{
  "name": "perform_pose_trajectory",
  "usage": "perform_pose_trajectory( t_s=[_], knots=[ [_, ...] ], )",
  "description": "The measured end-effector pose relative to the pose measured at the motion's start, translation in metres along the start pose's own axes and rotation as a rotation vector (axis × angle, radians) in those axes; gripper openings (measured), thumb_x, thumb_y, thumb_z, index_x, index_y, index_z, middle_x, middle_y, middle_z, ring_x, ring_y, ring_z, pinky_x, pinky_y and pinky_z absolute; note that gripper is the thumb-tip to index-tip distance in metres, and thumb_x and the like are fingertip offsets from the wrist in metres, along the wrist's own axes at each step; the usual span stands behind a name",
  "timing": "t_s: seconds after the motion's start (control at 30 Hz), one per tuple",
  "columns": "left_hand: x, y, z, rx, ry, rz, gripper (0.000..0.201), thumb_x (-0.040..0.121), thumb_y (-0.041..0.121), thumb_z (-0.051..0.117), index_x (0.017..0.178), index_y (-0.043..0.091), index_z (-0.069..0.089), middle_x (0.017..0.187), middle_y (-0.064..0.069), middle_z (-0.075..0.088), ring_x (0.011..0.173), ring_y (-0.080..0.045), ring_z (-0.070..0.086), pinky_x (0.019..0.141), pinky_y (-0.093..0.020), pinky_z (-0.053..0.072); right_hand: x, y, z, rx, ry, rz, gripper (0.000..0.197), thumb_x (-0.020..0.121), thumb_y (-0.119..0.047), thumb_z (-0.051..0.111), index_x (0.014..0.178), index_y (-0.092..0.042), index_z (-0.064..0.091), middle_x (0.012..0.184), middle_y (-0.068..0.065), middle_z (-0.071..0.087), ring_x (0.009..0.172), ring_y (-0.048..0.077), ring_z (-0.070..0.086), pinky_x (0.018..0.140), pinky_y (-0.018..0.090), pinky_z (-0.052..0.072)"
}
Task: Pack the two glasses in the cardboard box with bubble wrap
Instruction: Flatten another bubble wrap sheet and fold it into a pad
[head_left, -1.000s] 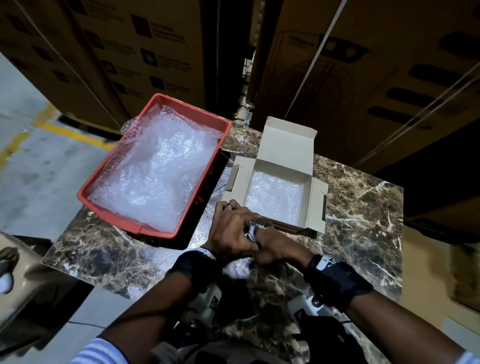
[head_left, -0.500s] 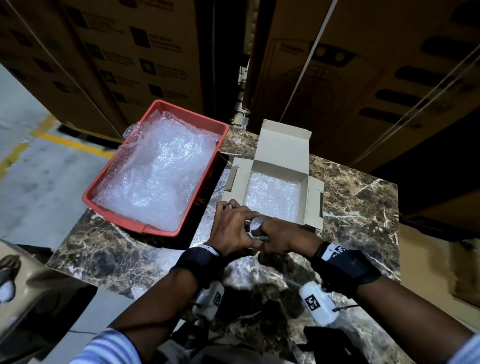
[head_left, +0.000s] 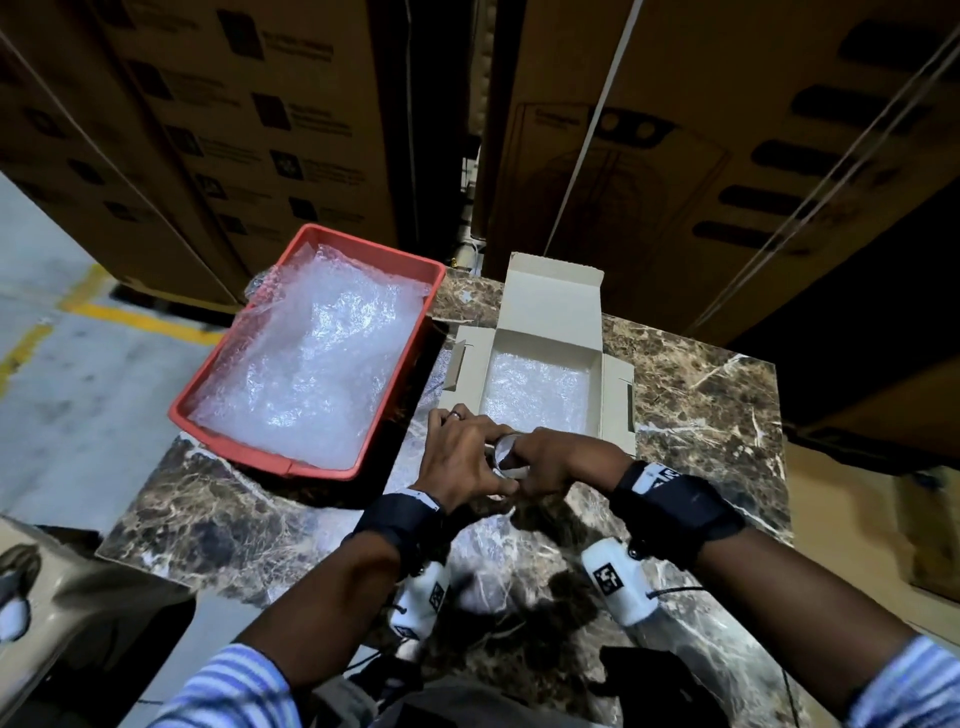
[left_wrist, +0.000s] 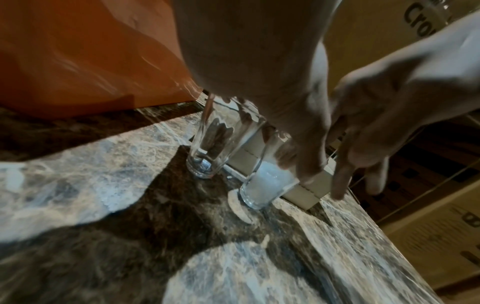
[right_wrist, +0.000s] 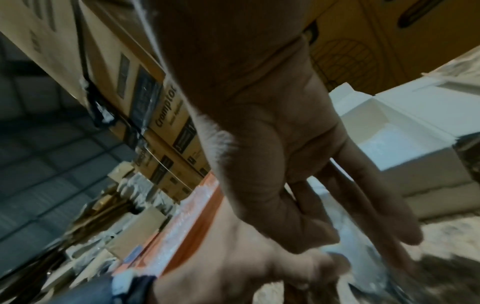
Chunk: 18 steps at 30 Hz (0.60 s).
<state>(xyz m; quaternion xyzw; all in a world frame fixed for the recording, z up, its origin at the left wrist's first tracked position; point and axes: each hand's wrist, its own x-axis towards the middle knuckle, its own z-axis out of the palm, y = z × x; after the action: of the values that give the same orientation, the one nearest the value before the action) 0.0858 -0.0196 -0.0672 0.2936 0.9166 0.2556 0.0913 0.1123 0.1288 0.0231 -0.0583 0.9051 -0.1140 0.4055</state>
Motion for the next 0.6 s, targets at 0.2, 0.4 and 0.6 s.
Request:
perform_pose_trajectory(
  t_s=[0.2, 0.4, 0.6],
  knots=[
    [0.001, -0.002, 0.001, 0.000, -0.021, 0.006, 0.071, 0.047, 0.072, 0.066, 0.110, 0.040, 0.074, 0.093, 0.017, 0.070, 0.092, -0.013, 0.045, 0.085, -0.037, 0.026, 0.004, -0.003, 0.010, -0.068, -0.021, 0.025, 0.039, 0.090, -0.025, 0.075, 0.123, -0.009, 0.063, 0.120, 0.006, 0.059, 0.091, 0.024, 0.060, 0.068, 0.030, 0.048],
    [0.002, -0.003, 0.000, 0.017, -0.038, -0.001, 0.062, 0.047, 0.066, 0.077, 0.102, 0.039, 0.074, 0.087, 0.016, 0.067, 0.091, -0.016, 0.047, 0.087, -0.041, 0.030, 0.010, -0.003, 0.013, 0.023, 0.015, -0.032, 0.032, 0.082, -0.018, 0.082, 0.106, -0.008, 0.062, 0.100, -0.001, 0.051, 0.084, 0.019, 0.055, 0.043, 0.006, 0.035],
    [-0.001, 0.003, -0.004, 0.025, -0.029, -0.001, 0.062, 0.051, 0.073, 0.064, 0.103, 0.040, 0.072, 0.088, 0.015, 0.069, 0.092, -0.016, 0.050, 0.087, -0.040, 0.028, 0.002, 0.002, 0.010, -0.015, -0.072, 0.065, 0.031, 0.086, -0.038, 0.076, 0.107, -0.021, 0.062, 0.103, 0.002, 0.062, 0.084, 0.021, 0.059, 0.065, 0.027, 0.046]
  ],
)
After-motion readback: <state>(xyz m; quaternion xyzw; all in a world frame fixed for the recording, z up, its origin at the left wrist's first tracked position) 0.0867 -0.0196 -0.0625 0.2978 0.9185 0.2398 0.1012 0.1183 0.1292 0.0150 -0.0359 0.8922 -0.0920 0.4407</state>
